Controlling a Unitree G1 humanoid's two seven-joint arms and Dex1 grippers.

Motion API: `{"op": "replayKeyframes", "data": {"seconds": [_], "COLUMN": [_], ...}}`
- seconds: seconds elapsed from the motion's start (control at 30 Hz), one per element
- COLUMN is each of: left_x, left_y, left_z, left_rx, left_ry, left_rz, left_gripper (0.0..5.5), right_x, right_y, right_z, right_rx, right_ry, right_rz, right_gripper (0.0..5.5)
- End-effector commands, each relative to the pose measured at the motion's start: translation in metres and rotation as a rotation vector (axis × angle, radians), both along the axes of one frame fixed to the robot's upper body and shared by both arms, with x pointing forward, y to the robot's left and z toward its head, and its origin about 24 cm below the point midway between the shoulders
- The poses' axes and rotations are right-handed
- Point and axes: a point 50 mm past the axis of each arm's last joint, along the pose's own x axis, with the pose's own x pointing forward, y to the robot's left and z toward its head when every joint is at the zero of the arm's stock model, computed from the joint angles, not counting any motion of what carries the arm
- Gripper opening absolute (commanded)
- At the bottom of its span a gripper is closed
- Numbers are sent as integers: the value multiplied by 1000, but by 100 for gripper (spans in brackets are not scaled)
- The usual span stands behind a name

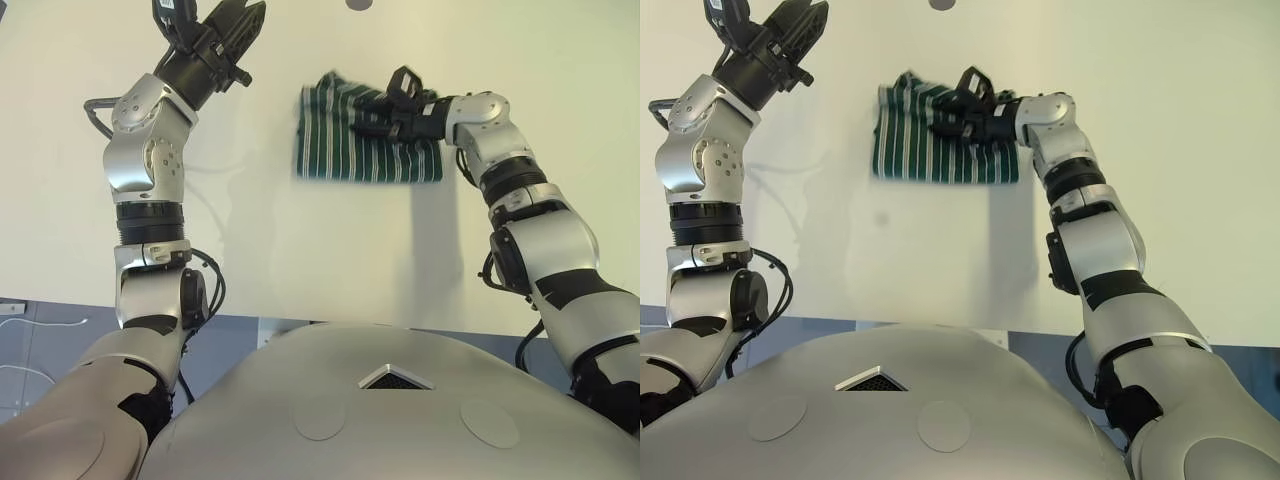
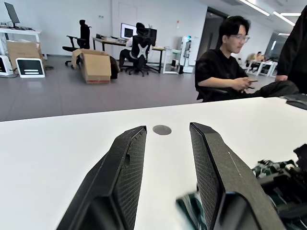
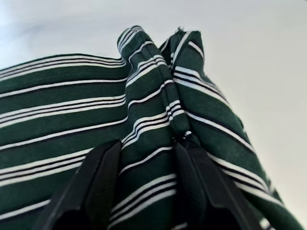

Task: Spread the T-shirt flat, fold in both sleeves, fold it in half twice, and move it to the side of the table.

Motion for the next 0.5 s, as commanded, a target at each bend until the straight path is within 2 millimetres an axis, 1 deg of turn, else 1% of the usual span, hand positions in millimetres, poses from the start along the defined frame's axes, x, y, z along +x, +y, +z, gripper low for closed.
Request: {"op": "replayKeyframes", "data": {"seconds": [0.03,0.07,0.1,0.13,0.17,0.2,0.23,0.27,0.3,0.33,0.37,0.4,0.43,0.47,0.5], "left_x": [-12,-13,-15,-16,-15,-14,-11,-9,-7,-5,-3,-1,0,0,0], "left_y": [8,9,12,12,13,12,11,9,7,6,5,5,5,6,7], "left_z": [-4,-5,-5,-6,-6,-6,-4,-1,1,3,4,2,-1,-5,-9], "left_rx": [35,17,-9,-30,-42,-47,-47,-48,-49,-48,-44,-3,57,128,171], "left_ry": [24,26,28,32,33,28,21,11,0,-13,-25,-45,-61,-76,-86], "left_rz": [109,136,169,188,209,222,228,230,231,239,248,266,282,297,307], "left_gripper": [165,165,165,165,165,165,165,165,165,165,165,165,165,165,165], "right_x": [-60,-79,-90,-92,-72,-49,-26,-10,0,8,12,13,12,8,5], "right_y": [-173,-205,-226,-236,-230,-218,-202,-186,-172,-153,-136,-116,-102,-93,-89], "right_z": [-43,-42,-37,-30,-14,7,31,52,65,72,73,60,46,34,26], "right_rx": [-234,-272,-263,-231,-119,-4,98,161,203,222,219,189,151,135,123], "right_ry": [175,171,139,95,-21,-163,-316,-439,-519,-573,-599,-574,-535,-499,-476], "right_rz": [-860,-1046,-1198,-1286,-1304,-1285,-1230,-1169,-1112,-1041,-969,-902,-859,-837,-829], "right_gripper": [198,198,198,198,198,198,198,198,198,198,198,198,198,198,198]}}
